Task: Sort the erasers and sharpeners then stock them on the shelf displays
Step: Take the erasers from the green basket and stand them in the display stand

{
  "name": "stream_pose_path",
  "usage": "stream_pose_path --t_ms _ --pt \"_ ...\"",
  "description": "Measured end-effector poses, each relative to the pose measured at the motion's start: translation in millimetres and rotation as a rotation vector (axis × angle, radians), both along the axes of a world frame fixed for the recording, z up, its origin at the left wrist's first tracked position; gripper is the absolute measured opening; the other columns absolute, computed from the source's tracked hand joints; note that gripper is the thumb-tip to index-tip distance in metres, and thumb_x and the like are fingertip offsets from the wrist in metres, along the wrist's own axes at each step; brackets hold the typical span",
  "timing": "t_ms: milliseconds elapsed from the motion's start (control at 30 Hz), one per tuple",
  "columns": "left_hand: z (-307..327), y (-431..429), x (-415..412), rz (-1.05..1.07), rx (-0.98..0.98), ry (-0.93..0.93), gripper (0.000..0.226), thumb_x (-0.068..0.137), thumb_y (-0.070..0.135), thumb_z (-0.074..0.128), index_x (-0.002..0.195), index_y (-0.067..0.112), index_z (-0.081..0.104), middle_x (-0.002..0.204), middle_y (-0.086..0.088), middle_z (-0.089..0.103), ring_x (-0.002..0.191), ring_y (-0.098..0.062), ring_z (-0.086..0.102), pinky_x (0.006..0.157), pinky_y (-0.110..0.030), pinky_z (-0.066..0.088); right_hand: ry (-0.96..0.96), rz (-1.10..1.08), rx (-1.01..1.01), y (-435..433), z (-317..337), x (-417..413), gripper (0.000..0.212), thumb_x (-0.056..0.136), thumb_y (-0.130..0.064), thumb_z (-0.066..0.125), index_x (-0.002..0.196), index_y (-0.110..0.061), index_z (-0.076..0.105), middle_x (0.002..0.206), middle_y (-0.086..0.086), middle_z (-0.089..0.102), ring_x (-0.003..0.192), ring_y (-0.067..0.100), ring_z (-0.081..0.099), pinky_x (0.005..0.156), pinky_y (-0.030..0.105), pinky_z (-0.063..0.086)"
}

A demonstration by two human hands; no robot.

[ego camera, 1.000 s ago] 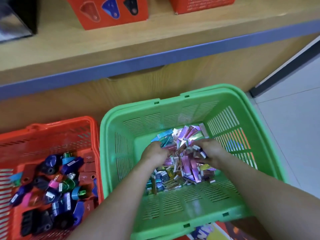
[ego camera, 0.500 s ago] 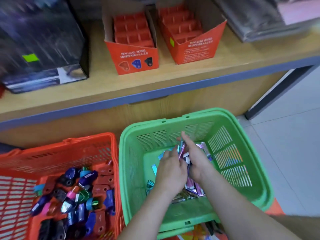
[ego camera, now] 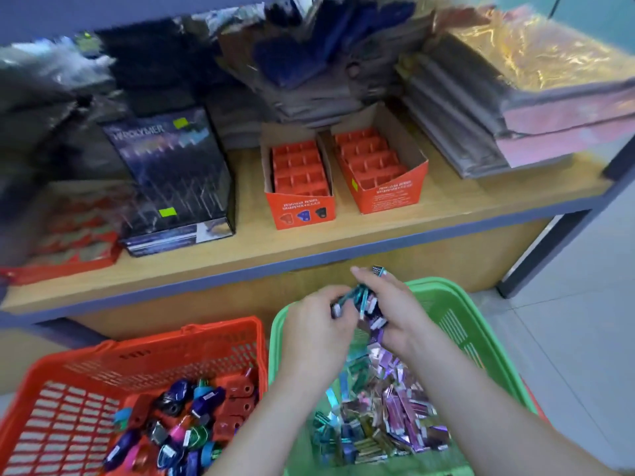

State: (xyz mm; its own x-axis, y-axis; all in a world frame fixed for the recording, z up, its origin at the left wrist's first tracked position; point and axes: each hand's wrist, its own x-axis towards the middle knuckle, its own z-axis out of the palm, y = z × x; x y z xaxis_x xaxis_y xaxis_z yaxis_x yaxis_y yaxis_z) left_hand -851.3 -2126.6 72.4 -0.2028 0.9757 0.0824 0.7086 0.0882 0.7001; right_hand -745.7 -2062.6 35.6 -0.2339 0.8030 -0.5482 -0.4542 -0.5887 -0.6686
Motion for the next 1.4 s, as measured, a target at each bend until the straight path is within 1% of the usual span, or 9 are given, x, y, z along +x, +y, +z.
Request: stream_pose_path --t_ms 67,233,467,567,633,800,1133,1267,1400 --pt "16.6 11.3 -12.6 0.076 0.049 -0.105 0.012 0.087 0.022 0.064 0.089 0.033 0.07 0.082 0.015 0.071 0.057 -0.002 0.057 0.062 -0.018 0.044 -0.008 0.035 0.051 8.1 20.4 -2.4 0.017 0.088 -0.009 0.067 0.081 -0.014 0.052 0.062 0.008 0.052 0.044 0.017 0.05 0.037 0.019 0.041" --pt "43.4 33.5 -52.2 0.216 0.113 -0.481 0.005 0.087 0.015 0.069 0.085 0.02 0.068 0.063 0.003 0.065 0.055 -0.011 0.058 0.06 -0.032 0.051 -0.071 0.218 0.232 24.2 53.9 -23.7 0.009 0.088 -0.006 0.063 0.086 -0.014 0.06 0.062 0.006 0.05 0.046 0.014 0.043 0.033 0.016 0.03" --pt "58.1 31.1 -172.2 0.301 0.218 0.127 0.007 0.095 0.016 0.055 0.092 0.018 0.05 0.131 -0.003 0.055 0.121 -0.021 0.05 0.083 -0.018 0.03 -0.67 0.637 0.779 32.6 91.4 -109.2 0.06 0.083 -0.007 0.056 0.13 -0.044 0.049 0.069 -0.007 0.056 0.037 0.004 0.044 0.038 0.017 0.036" --pt "52.5 35.6 -219.4 0.344 0.16 0.259 0.009 0.094 0.013 0.056 0.093 0.014 0.047 0.138 -0.017 0.051 0.124 -0.033 0.048 0.09 -0.029 0.032 -0.921 0.739 1.031 45.7 93.6 -156.8 0.074 0.082 -0.016 0.061 0.146 -0.043 0.035 0.115 0.001 0.068 0.079 0.015 0.066 0.071 0.025 0.053" --pt "46.0 38.5 -240.1 0.304 0.113 0.311 0.013 0.094 0.012 0.056 0.088 0.015 0.045 0.14 -0.019 0.049 0.129 -0.034 0.043 0.099 -0.035 0.033 -1.1 0.787 1.11 52.7 93.8 -179.3 0.08 0.083 -0.02 0.062 0.15 -0.041 0.024 0.128 0.007 0.063 0.096 0.027 0.063 0.079 0.03 0.051" --pt "43.2 46.7 -264.8 0.183 0.169 0.437 0.004 0.092 0.013 0.057 0.093 0.011 0.053 0.108 -0.009 0.061 0.105 -0.03 0.052 0.085 -0.037 0.04 -1.307 0.696 1.154 66.8 92.0 -188.1 0.066 0.085 -0.023 0.061 0.142 -0.033 0.028 0.1 0.009 0.063 0.085 0.032 0.059 0.066 0.033 0.043" --pt "56.5 1.8 -184.0 0.071 0.157 0.009 0.002 0.091 0.031 0.061 0.09 0.032 0.06 0.05 0.007 0.053 0.042 -0.01 0.043 0.042 -0.02 0.027 -1.436 0.468 1.22 57.5 89.7 -99.8 0.036 0.088 -0.042 0.063 0.119 -0.032 0.05 0.077 -0.005 0.059 0.081 0.027 0.062 0.064 0.036 0.051" --pt "65.4 15.1 -167.9 0.095 0.19 -0.104 0.012 0.085 0.027 0.07 0.085 0.04 0.069 0.076 0.012 0.067 0.06 -0.002 0.054 0.058 -0.013 0.041 -1.518 0.441 1.16 51.2 94.1 -76.1 0.037 0.089 -0.043 0.062 0.121 -0.03 0.049 0.066 -0.011 0.046 0.075 0.025 0.06 0.058 0.033 0.044" --pt "78.4 43.3 -200.1 0.245 0.277 0.069 0.015 0.088 0.023 0.067 0.099 0.031 0.07 0.085 0.006 0.056 0.073 -0.02 0.063 0.073 -0.039 0.054 -1.445 0.423 1.122 46.9 99.4 -71.5 0.034 0.089 -0.041 0.062 0.119 -0.029 0.051 0.057 -0.007 0.051 0.056 0.016 0.053 0.051 0.031 0.041"
